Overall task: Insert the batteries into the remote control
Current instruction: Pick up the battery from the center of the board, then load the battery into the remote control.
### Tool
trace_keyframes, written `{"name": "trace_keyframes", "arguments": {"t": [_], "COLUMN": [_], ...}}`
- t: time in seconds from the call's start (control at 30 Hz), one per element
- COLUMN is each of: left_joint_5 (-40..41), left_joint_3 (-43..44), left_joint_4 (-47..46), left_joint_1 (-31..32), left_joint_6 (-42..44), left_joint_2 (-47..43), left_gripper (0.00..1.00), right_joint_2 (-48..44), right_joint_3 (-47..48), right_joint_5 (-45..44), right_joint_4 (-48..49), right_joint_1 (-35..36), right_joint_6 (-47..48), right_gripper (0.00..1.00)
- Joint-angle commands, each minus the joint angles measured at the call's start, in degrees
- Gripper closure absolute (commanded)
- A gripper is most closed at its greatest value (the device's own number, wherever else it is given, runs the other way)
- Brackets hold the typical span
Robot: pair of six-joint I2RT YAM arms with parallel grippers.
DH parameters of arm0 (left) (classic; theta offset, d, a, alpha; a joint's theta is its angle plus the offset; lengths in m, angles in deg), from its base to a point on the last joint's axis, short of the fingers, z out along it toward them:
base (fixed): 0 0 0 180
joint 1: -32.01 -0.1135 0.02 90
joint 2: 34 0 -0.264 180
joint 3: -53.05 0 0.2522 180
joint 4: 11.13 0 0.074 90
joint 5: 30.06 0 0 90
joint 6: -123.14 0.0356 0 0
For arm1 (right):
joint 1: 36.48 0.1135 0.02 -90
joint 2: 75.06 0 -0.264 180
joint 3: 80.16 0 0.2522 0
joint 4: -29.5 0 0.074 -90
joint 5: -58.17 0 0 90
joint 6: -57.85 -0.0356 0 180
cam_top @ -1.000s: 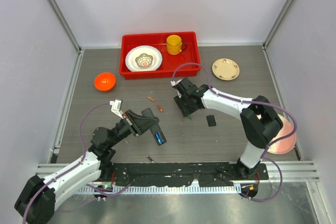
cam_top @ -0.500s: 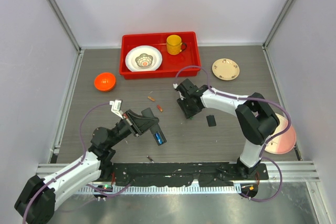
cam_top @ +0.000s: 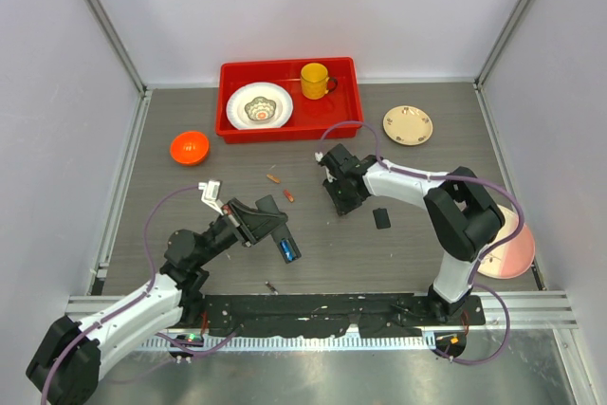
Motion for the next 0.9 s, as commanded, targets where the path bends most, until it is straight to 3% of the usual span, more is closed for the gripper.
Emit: {"name": "trace_keyframes", "arguments": {"t": [0.0,0.13,0.37,0.47,0.57,0.7,0.87], "left_joint_5": [-0.3,0.6,1.9,1.9,1.6,1.1,1.4], "left_joint_3": [1.3,2.5,5.7,6.7,7.2,8.2,9.6], "left_joint_4": [-2.8,-3.9,-12.8,-17.4,-22.2,-24.8,-24.8], "left_joint_1": [-0.2,-0.1,0.5,0.6,0.6,0.7,1.4], "left_joint_6": [0.8,1.1,0.9,0.3,-0.7,-2.0,-1.9], "left_joint_2": [0.5,2.3,12.5,15.8,19.7,23.6,24.8], "left_gripper": [1.00,1.00,1.00,1.00,1.00,1.00,1.00], "right_joint_2": [-0.6,-6.9,-24.5,-30.5,-33.5,-32.1,-29.9], "right_joint_3": [-1.5,-1.2,3.7,8.0,12.0,16.5,18.1], "right_joint_5": [0.7,-0.4,5.3,5.9,-0.4,5.8,5.1], "right_joint_4": [0.8,-0.7,-13.0,-18.9,-23.2,-26.8,-28.2], "right_joint_1": [0.0,0.0,1.2,6.0,15.7,19.5,23.1], "right_joint_6": [-2.8,-7.4,-15.6,-15.5,-17.8,-19.5,-19.9], "right_gripper": [0.83,0.99,0.99,0.99,0.99,0.99,0.99]}}
